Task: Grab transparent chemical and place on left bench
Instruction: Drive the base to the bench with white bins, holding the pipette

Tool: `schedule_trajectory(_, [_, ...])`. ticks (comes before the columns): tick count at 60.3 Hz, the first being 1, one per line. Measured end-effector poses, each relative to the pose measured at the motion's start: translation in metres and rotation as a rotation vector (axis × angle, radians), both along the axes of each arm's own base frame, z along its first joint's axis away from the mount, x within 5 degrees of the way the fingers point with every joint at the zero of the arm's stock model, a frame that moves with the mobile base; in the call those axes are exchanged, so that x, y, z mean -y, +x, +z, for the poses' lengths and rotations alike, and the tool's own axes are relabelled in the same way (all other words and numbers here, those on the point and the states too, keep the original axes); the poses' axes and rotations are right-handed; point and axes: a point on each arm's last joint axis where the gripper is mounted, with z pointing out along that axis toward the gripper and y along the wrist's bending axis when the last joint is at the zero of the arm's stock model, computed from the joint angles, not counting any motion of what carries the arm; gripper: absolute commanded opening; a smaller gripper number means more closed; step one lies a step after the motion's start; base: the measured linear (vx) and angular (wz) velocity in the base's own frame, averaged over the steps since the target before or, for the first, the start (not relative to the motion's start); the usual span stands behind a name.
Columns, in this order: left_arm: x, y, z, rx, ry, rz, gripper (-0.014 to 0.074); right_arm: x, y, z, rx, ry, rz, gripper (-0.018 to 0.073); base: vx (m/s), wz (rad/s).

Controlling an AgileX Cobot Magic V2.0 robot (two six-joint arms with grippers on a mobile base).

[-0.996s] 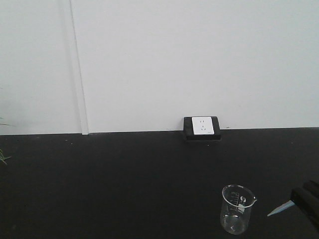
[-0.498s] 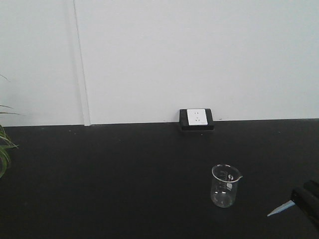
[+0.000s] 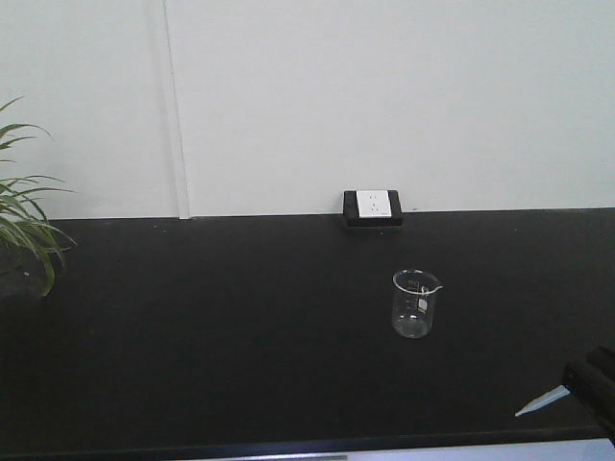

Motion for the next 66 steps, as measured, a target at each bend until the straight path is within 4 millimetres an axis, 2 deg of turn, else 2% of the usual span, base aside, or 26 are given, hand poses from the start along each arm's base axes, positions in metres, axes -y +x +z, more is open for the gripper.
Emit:
schedule_trajectory(31, [0.0,0.0,0.0,0.0,0.0,0.0,-0.0003,0.0,0.0,0.0,0.0,-0.001,0.0,-0.0004,-0.31,0.18])
schedule_trajectory(66, [0.0,0.0,0.0,0.0,0.0,0.0,-0.0003,-0.0003,-0.0014,0.0011,0.009,0.0,0.004,-0.0004,-0.15,0.74])
